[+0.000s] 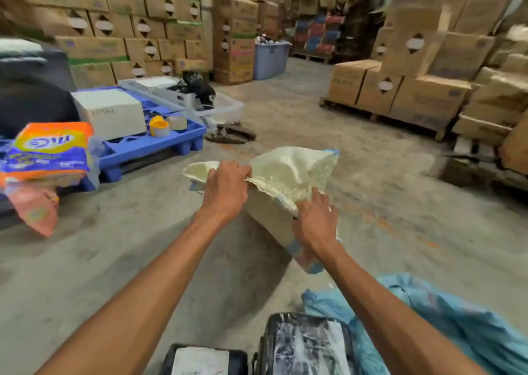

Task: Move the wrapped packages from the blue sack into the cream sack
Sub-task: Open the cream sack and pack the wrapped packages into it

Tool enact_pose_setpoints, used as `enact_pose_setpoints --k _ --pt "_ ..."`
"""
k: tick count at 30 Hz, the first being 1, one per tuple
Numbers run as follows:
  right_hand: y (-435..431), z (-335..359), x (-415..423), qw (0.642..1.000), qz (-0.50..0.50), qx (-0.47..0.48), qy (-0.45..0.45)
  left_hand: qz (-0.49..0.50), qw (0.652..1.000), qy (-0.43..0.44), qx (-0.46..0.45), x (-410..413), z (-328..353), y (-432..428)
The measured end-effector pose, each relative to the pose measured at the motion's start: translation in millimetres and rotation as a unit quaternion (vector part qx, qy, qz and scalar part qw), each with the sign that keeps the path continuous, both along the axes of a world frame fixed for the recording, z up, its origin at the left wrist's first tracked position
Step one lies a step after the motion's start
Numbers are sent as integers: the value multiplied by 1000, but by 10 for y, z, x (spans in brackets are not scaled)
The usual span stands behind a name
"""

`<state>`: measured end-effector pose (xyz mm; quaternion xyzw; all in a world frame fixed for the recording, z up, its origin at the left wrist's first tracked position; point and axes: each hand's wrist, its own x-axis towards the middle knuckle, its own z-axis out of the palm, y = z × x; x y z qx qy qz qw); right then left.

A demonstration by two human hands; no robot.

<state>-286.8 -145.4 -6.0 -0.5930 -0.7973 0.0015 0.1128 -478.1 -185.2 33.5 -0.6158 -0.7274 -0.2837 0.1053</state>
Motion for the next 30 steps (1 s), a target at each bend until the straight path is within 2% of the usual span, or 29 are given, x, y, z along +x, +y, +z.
enact_pose_setpoints --k 4,5,7,8,9,11,12,14,15,16,17,18,19,20,21,22,23,24,27,30 --pt "105 1074 609 982 -31 179 41 -4 993 120 22 519 1189 122" --pt "111 1289 711 974 -42 217 49 3 986 168 4 606 1457 155" --pt "90 1620 879 955 -56 284 59 0 948 314 -41 731 1895 223" --pt "58 1735 947 947 -72 307 57 -15 931 356 -77 782 2095 241" --pt "39 1765 967 938 -81 333 56 -31 929 347 -129 790 2219 243" --pt "-63 1812 1001 919 -99 370 95 -51 944 245 -214 811 2405 254" --pt "-146 1800 981 906 -107 387 131 -56 955 188 -222 788 2398 254" --pt "-306 1752 894 884 -106 416 185 -63 981 33 -181 698 2251 245" --pt "-378 1710 838 877 -90 435 183 -58 983 -71 -156 672 2127 237" --pt "-497 1687 770 877 -66 448 162 -57 969 -205 -126 649 2017 229" --pt "-593 1661 712 882 -39 456 118 -60 927 -359 -95 652 1929 205" --pt "-692 1668 651 889 -6 449 85 -65 862 -496 -81 643 1870 169" --pt "-741 1685 608 902 28 422 88 -73 791 -602 -76 634 1835 134" --pt "-835 1755 535 916 47 373 139 -86 733 -670 -76 609 1822 113" --pt "-931 1852 487 928 61 288 228 -101 694 -709 -76 590 1811 86" --pt "-1010 1968 421 920 72 164 349 -113 671 -729 -72 561 1828 53" --pt "-1049 2049 373 872 75 33 483 -123 656 -742 -66 535 1834 28" --pt "-1037 2090 350 837 72 -51 541 -134 649 -747 -62 502 1832 25" --pt "-943 2063 365 866 104 -109 477 -138 661 -734 -71 433 1764 41" --pt "-792 2018 433 844 109 -166 498 -97 689 -716 -61 334 1649 78"
